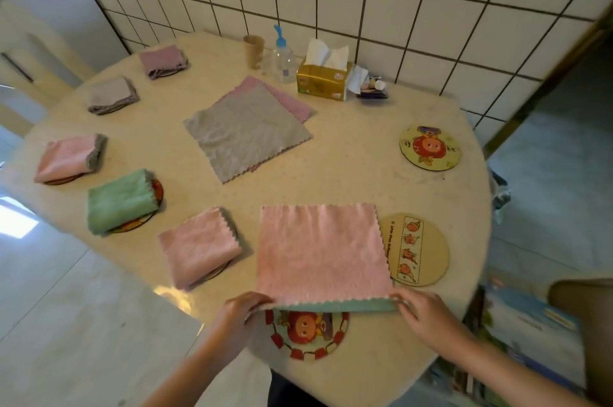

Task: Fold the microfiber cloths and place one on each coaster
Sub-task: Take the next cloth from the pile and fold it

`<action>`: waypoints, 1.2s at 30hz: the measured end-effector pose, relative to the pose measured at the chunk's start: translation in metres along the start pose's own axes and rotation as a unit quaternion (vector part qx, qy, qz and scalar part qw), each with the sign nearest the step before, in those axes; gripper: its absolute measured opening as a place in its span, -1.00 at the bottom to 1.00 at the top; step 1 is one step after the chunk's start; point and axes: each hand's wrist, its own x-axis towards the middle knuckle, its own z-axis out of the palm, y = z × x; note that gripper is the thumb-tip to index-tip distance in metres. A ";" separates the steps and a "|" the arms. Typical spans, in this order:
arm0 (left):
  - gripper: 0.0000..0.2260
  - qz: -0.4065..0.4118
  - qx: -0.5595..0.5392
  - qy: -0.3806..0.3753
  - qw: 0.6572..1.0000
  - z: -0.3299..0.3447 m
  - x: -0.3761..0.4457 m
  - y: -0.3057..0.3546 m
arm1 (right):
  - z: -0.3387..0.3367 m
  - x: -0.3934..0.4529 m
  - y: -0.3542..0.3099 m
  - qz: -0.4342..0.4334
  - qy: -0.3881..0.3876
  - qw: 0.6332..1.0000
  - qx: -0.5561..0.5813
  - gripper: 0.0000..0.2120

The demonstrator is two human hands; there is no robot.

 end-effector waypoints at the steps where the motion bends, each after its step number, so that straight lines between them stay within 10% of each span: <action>1: -0.75 -0.016 -0.010 0.029 0.999 -0.005 0.006 0.005 | -0.004 0.006 -0.001 -0.001 0.020 1.000 0.008 -0.85; 9: -0.85 -0.129 -0.140 0.139 0.972 -0.033 0.082 0.017 | -0.040 0.077 -0.020 0.048 0.203 0.976 0.061 -0.91; 21: -0.91 -0.218 -0.068 0.124 0.966 -0.049 0.159 0.011 | -0.056 0.164 -0.007 0.178 0.168 0.970 -0.002 -0.93; 36: -0.82 -0.182 0.043 0.062 0.980 -0.053 0.191 -0.006 | -0.066 0.194 -0.006 0.103 0.072 0.989 -0.075 -0.80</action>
